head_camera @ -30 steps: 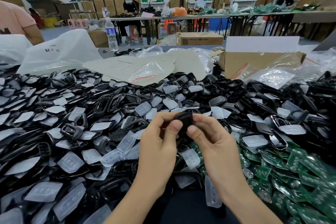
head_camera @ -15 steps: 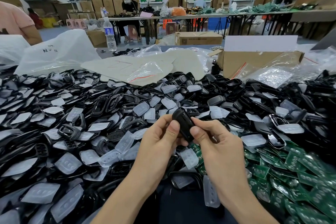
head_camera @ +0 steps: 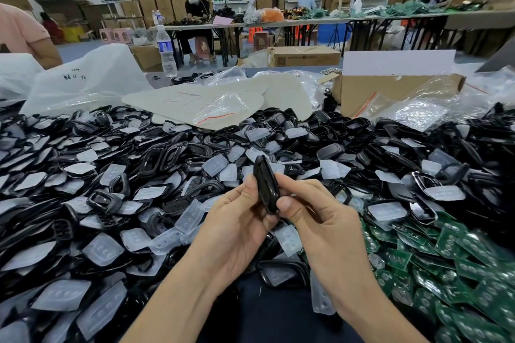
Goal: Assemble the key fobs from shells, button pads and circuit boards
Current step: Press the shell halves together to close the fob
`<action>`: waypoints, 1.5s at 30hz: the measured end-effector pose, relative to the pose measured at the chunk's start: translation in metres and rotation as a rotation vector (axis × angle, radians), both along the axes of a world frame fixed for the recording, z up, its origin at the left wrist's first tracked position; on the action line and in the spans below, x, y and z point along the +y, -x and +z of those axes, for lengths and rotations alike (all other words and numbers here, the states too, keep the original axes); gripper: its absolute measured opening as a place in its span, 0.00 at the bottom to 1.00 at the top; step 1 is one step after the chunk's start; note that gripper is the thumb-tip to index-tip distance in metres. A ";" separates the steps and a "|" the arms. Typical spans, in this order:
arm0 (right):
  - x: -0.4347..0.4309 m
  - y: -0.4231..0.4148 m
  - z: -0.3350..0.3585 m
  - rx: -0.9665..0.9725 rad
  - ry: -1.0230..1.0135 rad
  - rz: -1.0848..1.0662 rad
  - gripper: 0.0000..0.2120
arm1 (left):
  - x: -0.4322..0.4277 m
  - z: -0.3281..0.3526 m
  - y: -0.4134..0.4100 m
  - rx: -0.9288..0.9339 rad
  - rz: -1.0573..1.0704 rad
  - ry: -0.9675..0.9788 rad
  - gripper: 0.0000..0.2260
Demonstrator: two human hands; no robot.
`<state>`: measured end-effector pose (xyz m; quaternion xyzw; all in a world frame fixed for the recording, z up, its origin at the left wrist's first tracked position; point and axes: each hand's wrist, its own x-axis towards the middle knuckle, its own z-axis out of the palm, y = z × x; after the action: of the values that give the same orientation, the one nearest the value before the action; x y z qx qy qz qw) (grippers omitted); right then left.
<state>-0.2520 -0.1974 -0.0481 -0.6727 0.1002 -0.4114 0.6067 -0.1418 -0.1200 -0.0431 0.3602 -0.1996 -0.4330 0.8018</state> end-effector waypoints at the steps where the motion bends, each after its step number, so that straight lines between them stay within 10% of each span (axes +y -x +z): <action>1: 0.000 0.000 0.000 0.003 -0.003 0.002 0.15 | 0.000 0.000 0.000 -0.003 0.008 -0.003 0.14; 5: 0.000 0.001 0.000 0.049 -0.026 -0.011 0.14 | -0.001 -0.001 -0.001 -0.230 0.161 -0.060 0.14; 10: -0.003 -0.001 -0.004 0.152 -0.060 -0.053 0.10 | 0.006 -0.003 0.003 -1.168 0.573 -0.318 0.09; 16: -0.001 -0.002 0.000 0.043 -0.323 0.100 0.13 | 0.006 -0.008 0.004 -1.470 0.750 -0.264 0.10; 26: 0.000 -0.009 0.003 -0.115 -0.917 0.333 0.22 | 0.005 -0.011 0.003 -1.486 0.685 -0.242 0.10; 45: 0.005 -0.009 0.009 -0.103 -0.863 0.250 0.16 | 0.003 -0.014 0.004 -1.362 0.680 -0.286 0.08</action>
<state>-0.2434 -0.1923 -0.0386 -0.3438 0.1504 -0.2885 0.8809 -0.1459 -0.1171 -0.0568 0.6887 -0.4690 0.1325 0.5368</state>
